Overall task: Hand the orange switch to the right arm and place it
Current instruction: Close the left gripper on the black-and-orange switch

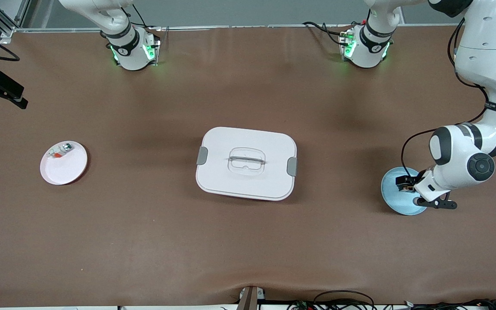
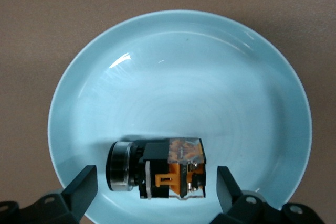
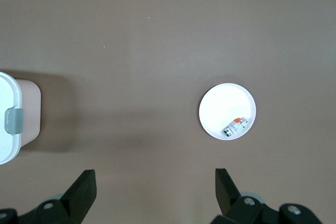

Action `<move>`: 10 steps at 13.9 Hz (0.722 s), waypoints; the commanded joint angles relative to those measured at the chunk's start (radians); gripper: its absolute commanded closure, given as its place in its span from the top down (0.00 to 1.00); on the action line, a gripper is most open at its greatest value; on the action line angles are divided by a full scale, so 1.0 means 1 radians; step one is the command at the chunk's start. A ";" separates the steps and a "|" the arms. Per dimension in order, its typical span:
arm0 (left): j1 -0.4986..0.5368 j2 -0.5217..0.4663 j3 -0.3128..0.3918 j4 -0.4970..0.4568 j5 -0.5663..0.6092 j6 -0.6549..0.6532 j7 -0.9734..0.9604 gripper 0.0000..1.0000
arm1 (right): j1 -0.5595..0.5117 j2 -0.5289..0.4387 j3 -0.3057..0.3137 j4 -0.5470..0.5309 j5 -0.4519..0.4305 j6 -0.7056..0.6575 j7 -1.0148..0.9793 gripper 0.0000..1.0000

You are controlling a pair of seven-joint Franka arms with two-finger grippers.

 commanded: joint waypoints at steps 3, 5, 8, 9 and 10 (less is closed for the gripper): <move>0.011 0.034 -0.003 0.018 0.018 0.039 0.012 1.00 | 0.004 -0.003 -0.001 0.000 -0.006 -0.002 -0.006 1.00; 0.011 0.041 -0.003 0.018 0.018 0.059 0.012 1.00 | 0.004 -0.004 -0.001 0.000 -0.006 -0.002 -0.006 1.00; 0.015 0.042 -0.003 0.017 0.018 0.060 0.012 1.00 | 0.004 -0.004 -0.001 0.000 -0.006 -0.002 -0.004 1.00; 0.015 0.041 -0.003 0.017 0.018 0.060 0.012 1.00 | 0.004 -0.003 -0.001 0.000 -0.006 -0.002 -0.004 1.00; 0.015 0.041 -0.003 0.017 0.018 0.059 0.015 1.00 | 0.004 -0.004 -0.001 0.000 -0.006 -0.002 -0.004 1.00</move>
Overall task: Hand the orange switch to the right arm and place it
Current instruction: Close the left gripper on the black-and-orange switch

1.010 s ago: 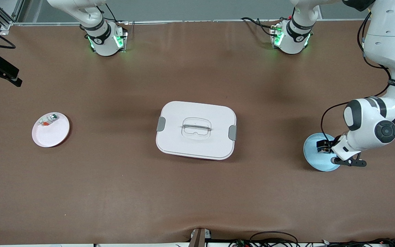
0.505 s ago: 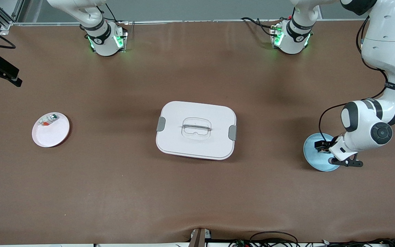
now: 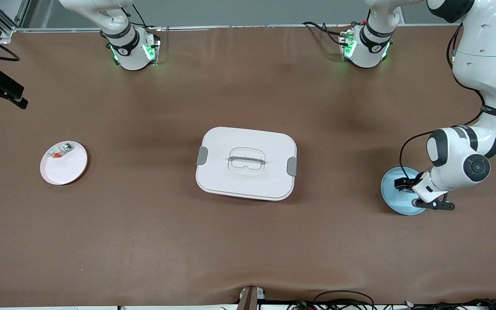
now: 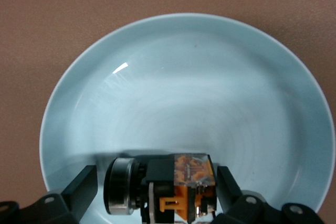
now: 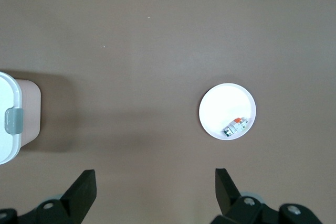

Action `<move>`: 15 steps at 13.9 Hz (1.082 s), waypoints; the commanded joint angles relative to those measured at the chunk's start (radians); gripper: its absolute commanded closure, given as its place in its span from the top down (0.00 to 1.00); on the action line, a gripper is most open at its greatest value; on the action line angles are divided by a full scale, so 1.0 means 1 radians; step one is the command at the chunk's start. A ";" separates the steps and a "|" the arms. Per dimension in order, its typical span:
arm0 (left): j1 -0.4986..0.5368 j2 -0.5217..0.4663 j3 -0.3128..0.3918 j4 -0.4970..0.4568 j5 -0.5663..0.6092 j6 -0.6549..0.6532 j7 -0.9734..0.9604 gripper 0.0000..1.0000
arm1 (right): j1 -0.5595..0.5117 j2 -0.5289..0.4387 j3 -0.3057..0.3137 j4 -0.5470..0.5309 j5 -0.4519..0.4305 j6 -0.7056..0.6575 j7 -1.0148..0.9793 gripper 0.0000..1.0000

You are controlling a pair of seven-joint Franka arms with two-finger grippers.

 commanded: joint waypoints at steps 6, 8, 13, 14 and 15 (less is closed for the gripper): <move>0.008 0.009 -0.005 0.013 0.017 0.011 0.012 1.00 | 0.004 -0.004 -0.001 0.000 -0.006 -0.003 -0.004 1.00; 0.011 0.007 -0.005 0.013 0.017 0.011 0.012 1.00 | 0.004 -0.003 -0.001 0.000 -0.006 -0.003 -0.004 1.00; 0.010 0.001 -0.005 0.017 0.017 0.010 0.003 0.10 | 0.004 -0.004 -0.001 -0.001 -0.006 -0.005 -0.004 1.00; 0.008 0.000 -0.005 0.017 0.014 0.010 0.000 0.04 | 0.006 -0.004 -0.001 -0.003 -0.006 -0.005 -0.004 1.00; 0.008 0.000 -0.005 0.017 0.012 0.010 -0.003 0.04 | 0.006 -0.004 -0.001 -0.003 -0.006 -0.005 -0.004 1.00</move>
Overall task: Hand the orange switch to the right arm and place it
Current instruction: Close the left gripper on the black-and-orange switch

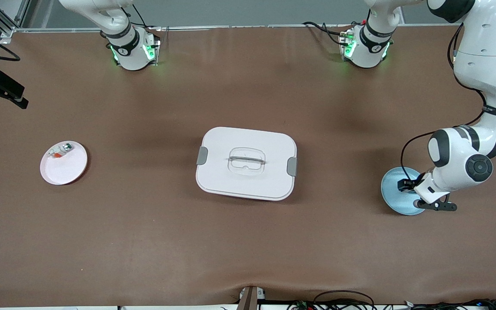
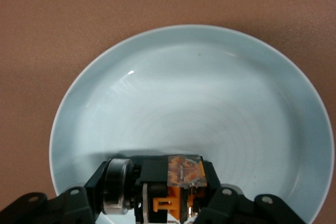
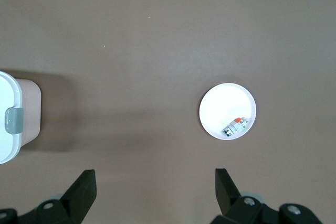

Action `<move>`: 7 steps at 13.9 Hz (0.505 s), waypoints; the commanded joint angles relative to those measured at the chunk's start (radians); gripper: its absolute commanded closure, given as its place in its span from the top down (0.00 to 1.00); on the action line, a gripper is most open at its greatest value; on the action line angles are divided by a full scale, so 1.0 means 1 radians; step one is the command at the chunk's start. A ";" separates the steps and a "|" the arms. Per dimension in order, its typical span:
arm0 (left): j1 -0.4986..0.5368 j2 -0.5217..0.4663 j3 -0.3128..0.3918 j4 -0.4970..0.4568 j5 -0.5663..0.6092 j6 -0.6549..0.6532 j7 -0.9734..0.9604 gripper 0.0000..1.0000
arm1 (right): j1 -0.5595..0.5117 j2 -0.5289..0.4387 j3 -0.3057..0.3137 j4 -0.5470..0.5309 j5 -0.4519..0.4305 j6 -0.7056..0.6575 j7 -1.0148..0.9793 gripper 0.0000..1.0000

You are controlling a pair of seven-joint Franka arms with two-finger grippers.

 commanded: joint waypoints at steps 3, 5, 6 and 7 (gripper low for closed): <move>-0.001 -0.010 -0.006 0.009 0.005 0.009 -0.016 0.04 | 0.004 -0.003 -0.001 -0.002 -0.006 -0.004 -0.001 1.00; 0.002 -0.037 -0.007 0.009 0.005 0.003 -0.040 0.04 | 0.003 -0.003 -0.001 -0.002 -0.006 -0.002 0.005 1.00; 0.001 -0.053 -0.010 0.008 0.004 -0.006 -0.048 0.04 | 0.003 -0.003 -0.001 -0.002 -0.006 -0.002 0.007 1.00; 0.001 -0.072 -0.010 0.008 0.004 -0.027 -0.054 0.04 | 0.003 -0.003 -0.001 -0.001 -0.006 -0.004 0.011 1.00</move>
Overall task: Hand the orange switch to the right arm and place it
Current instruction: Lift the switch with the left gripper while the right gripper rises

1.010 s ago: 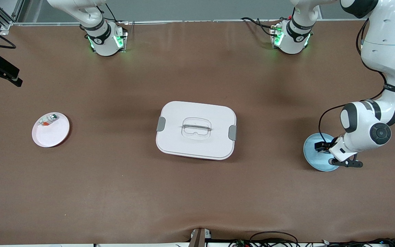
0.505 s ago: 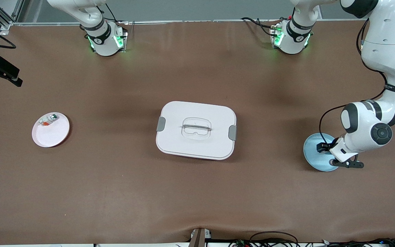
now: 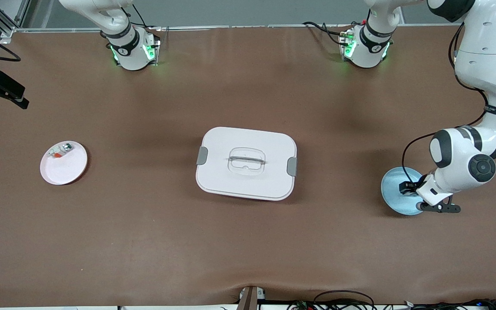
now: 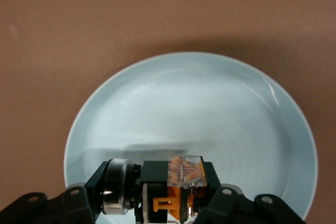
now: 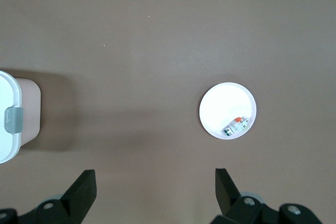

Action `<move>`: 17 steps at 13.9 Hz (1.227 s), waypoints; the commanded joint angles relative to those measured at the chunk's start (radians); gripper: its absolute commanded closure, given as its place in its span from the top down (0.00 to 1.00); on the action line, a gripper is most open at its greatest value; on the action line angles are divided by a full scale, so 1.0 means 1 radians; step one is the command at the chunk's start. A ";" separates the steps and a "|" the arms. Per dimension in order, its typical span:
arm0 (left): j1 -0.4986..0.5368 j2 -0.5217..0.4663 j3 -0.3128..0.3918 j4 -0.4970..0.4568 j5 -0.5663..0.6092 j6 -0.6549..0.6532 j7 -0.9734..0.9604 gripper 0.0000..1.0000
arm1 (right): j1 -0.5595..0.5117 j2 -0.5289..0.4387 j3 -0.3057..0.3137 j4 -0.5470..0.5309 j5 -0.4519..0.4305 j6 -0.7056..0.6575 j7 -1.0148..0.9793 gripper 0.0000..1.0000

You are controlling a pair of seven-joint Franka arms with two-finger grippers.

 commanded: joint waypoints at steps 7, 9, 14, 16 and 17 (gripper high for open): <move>0.001 -0.267 -0.026 0.032 -0.072 -0.364 -0.063 0.04 | -0.005 -0.003 -0.007 0.011 0.044 -0.005 0.011 1.00; 0.000 -0.330 -0.042 0.095 -0.109 -0.550 -0.090 0.04 | -0.002 -0.003 -0.005 0.011 0.044 0.001 0.009 1.00; 0.000 -0.374 -0.148 0.310 -0.163 -0.892 -0.328 0.04 | -0.003 -0.003 -0.004 0.032 0.049 0.005 0.012 1.00; 0.000 -0.396 -0.206 0.338 -0.190 -0.928 -0.440 0.04 | 0.006 -0.001 -0.002 0.033 0.049 0.002 0.012 1.00; 0.001 -0.414 -0.228 0.338 -0.213 -0.928 -0.490 0.04 | 0.019 0.002 -0.001 0.033 0.049 -0.001 0.015 1.00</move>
